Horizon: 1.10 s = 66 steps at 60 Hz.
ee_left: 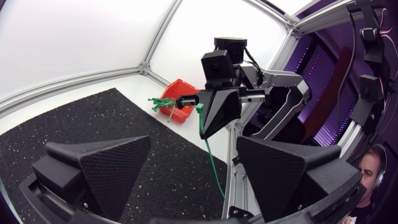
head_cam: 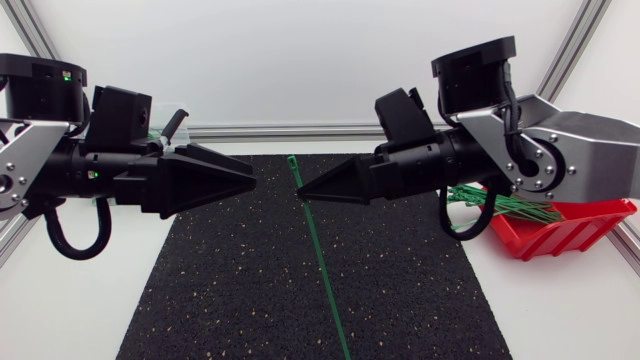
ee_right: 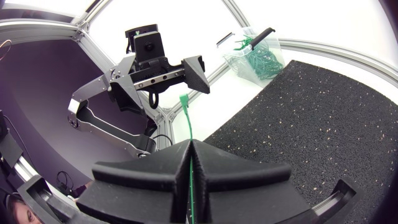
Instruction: Take a green cable tie from the red box, thread the tail through the head to close it, then place it in the transparent bin on the left.
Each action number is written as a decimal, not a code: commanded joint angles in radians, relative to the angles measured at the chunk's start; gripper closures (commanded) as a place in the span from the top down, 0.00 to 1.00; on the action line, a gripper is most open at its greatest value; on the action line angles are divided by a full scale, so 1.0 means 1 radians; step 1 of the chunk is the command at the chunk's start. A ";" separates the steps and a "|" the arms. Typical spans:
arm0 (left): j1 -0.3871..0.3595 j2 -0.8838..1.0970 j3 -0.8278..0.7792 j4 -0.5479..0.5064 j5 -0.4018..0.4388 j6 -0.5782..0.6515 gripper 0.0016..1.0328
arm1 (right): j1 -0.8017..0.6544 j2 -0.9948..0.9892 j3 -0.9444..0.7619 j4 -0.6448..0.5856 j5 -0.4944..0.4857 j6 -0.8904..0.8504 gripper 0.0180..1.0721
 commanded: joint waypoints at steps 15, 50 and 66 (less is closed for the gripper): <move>-0.051 0.089 0.043 0.215 0.096 -0.215 0.88 | -0.007 0.022 -0.047 0.105 -0.025 0.120 0.05; -0.140 0.132 0.043 0.269 0.095 -0.254 0.51 | -0.021 0.007 -0.075 0.209 -0.034 0.201 0.05; -0.152 0.140 0.038 0.281 0.089 -0.261 0.34 | -0.013 0.002 -0.083 0.220 -0.034 0.209 0.05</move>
